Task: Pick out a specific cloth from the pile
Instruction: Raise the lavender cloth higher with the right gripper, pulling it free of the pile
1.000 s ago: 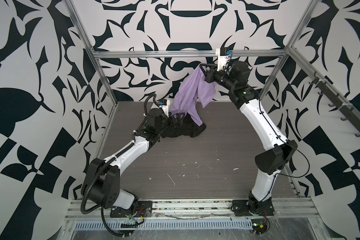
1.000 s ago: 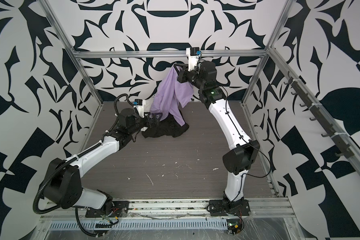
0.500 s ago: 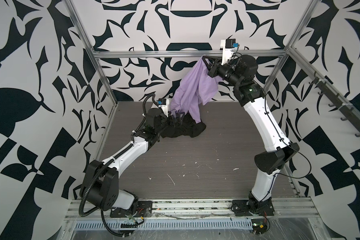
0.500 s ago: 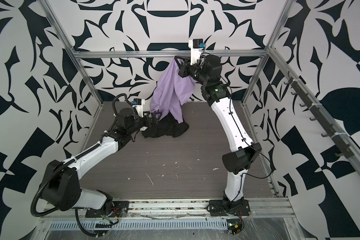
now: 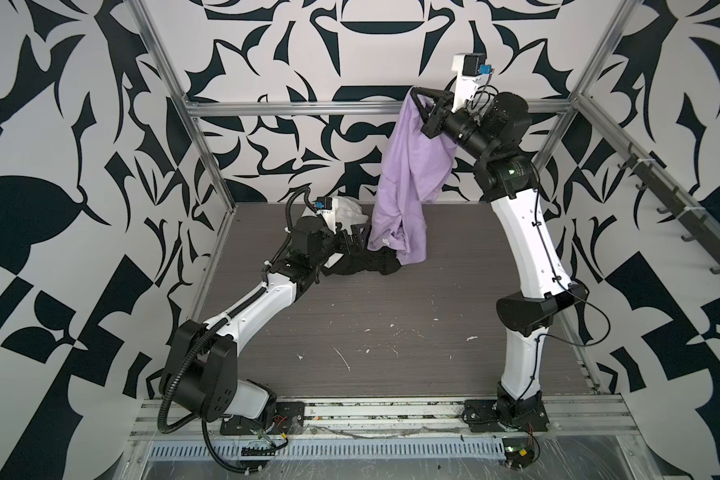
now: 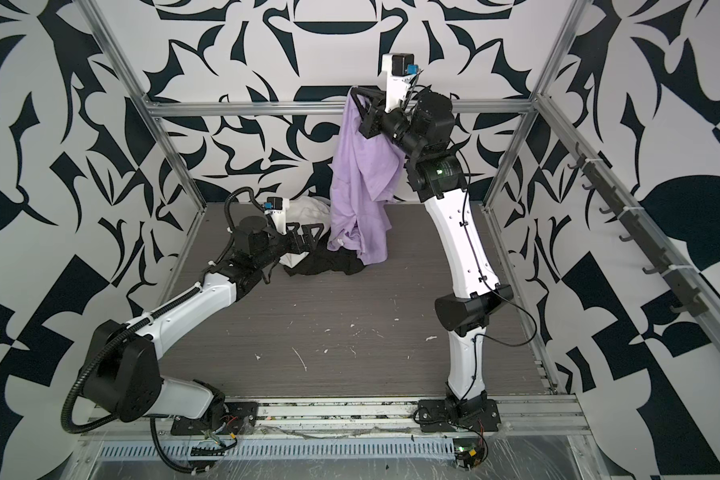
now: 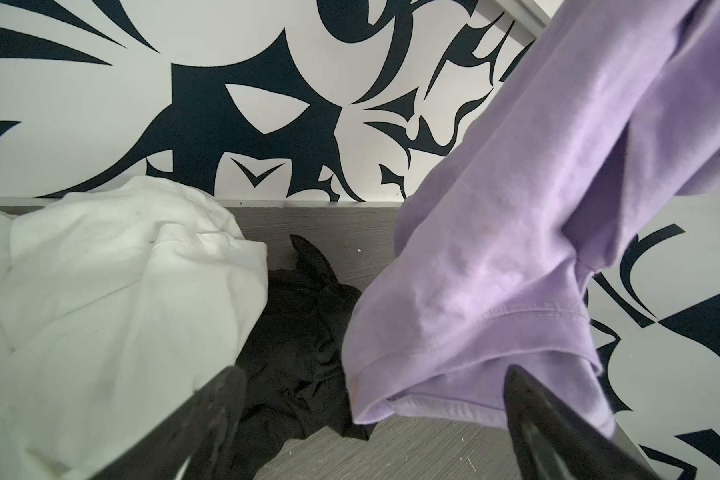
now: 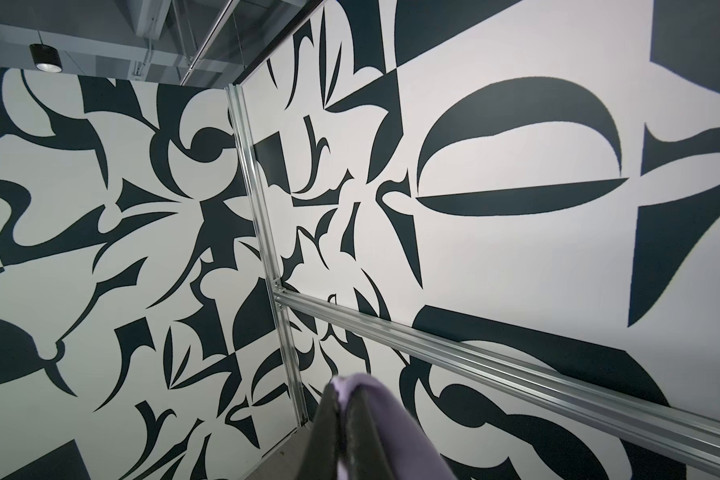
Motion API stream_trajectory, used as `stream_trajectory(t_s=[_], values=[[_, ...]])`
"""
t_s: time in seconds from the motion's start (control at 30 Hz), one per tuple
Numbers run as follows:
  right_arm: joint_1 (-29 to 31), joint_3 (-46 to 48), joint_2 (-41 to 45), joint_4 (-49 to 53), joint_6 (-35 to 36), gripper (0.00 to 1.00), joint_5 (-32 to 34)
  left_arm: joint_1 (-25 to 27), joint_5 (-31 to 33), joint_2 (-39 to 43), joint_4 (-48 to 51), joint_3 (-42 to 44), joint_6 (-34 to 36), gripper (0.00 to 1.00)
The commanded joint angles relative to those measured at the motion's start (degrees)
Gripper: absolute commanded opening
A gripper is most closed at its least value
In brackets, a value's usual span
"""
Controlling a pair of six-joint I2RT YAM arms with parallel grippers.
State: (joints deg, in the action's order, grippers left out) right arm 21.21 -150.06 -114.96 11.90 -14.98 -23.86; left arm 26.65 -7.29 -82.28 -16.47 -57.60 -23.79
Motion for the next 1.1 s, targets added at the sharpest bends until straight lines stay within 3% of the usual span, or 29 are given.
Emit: stream_trajectory(t_s=[0.0, 0.33, 0.67, 1.07], values=[[0.50, -3.14, 3.27, -3.98, 1.43, 0.00, -0.95, 0.15, 0.26, 1.64, -0.82, -0.98, 0.14, 0.99], [1.02, 2.23, 8.40, -5.66, 2.33, 0.00, -2.14, 0.42, -0.75, 2.42, -1.03, -1.33, 0.21, 0.99], [2.39, 7.16, 12.68, -7.02, 2.43, 0.00, -3.63, 1.12, -5.10, 5.75, -1.33, -2.66, 6.25, 1.00], [4.06, 11.69, 16.25, -7.86, 2.68, 0.00, -3.66, 6.19, -6.75, 5.02, -2.38, -6.97, 9.21, 0.97]])
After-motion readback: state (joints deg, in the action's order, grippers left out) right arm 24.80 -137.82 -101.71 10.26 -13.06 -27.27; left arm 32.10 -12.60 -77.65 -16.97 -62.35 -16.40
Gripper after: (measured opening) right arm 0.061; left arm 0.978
